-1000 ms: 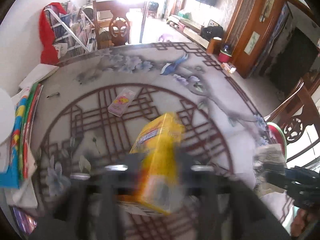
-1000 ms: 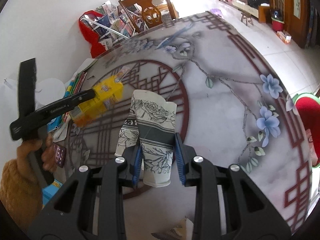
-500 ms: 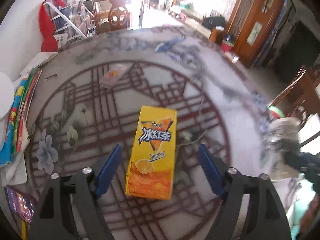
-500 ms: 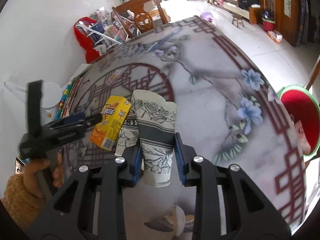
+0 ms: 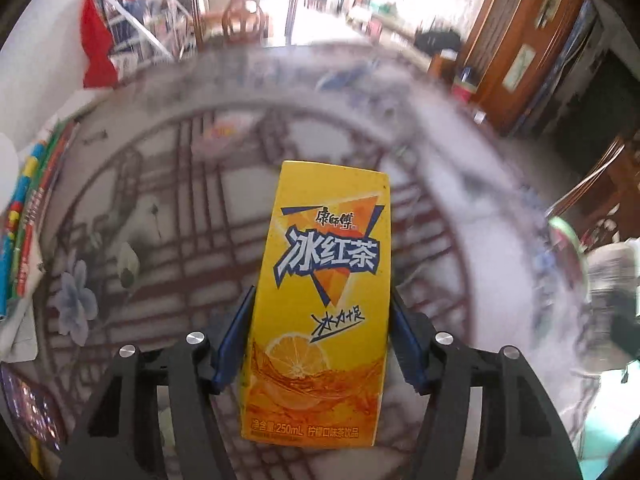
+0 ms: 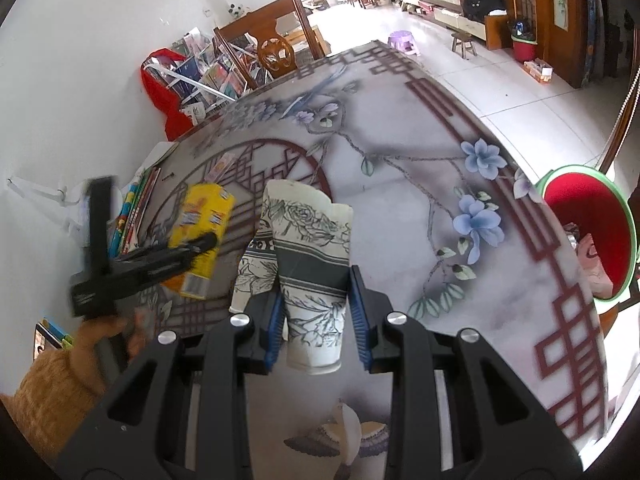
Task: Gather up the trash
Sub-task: 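Grasp the patterned paper cup with the right gripper while the left grasps the yellow tea carton, then carry the tea carton and paper cup to the red bucket and release both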
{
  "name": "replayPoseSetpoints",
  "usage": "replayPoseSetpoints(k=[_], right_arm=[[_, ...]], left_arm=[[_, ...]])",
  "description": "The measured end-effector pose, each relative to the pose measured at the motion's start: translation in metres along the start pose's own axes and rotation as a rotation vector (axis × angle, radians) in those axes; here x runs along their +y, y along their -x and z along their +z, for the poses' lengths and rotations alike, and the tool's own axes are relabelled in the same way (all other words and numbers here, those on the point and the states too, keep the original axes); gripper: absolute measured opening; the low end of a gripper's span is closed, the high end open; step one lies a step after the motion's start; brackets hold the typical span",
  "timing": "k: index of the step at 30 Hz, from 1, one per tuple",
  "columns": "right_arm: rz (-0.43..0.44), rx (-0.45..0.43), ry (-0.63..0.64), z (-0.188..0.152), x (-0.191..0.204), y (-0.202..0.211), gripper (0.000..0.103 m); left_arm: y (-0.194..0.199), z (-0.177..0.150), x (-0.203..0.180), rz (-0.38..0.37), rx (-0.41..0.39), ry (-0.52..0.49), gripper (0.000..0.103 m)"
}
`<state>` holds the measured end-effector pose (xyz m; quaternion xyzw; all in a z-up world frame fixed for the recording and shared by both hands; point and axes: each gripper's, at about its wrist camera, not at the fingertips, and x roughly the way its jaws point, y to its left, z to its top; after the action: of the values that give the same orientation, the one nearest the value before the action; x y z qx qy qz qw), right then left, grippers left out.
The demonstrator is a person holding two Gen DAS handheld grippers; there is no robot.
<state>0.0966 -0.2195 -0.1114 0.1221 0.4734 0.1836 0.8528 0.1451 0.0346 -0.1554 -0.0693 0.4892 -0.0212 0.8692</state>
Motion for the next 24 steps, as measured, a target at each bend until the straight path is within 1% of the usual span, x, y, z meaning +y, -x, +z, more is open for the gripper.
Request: replayPoseSetpoints(k=[4, 7, 11, 16, 24], right_arm=[[-0.001, -0.025, 0.023, 0.007, 0.003, 0.006, 0.029], [-0.004, -0.044, 0.036, 0.011, 0.004, 0.011, 0.029], [-0.01, -0.076, 0.04, 0.015, 0.002, 0.021, 0.029], [-0.025, -0.11, 0.02, 0.019, -0.014, 0.034, 0.029], [-0.05, -0.135, -0.044, 0.023, -0.056, 0.05, 0.029]], left_arm=[[0.048, 0.004, -0.021, -0.056, -0.111, -0.011, 0.06], [0.076, 0.007, -0.035, -0.075, -0.172, -0.03, 0.06], [0.093, 0.011, -0.052, -0.099, -0.218, -0.044, 0.06], [0.102, 0.015, -0.069, -0.108, -0.241, -0.07, 0.06], [0.093, 0.018, -0.106, -0.117, -0.22, -0.107, 0.06]])
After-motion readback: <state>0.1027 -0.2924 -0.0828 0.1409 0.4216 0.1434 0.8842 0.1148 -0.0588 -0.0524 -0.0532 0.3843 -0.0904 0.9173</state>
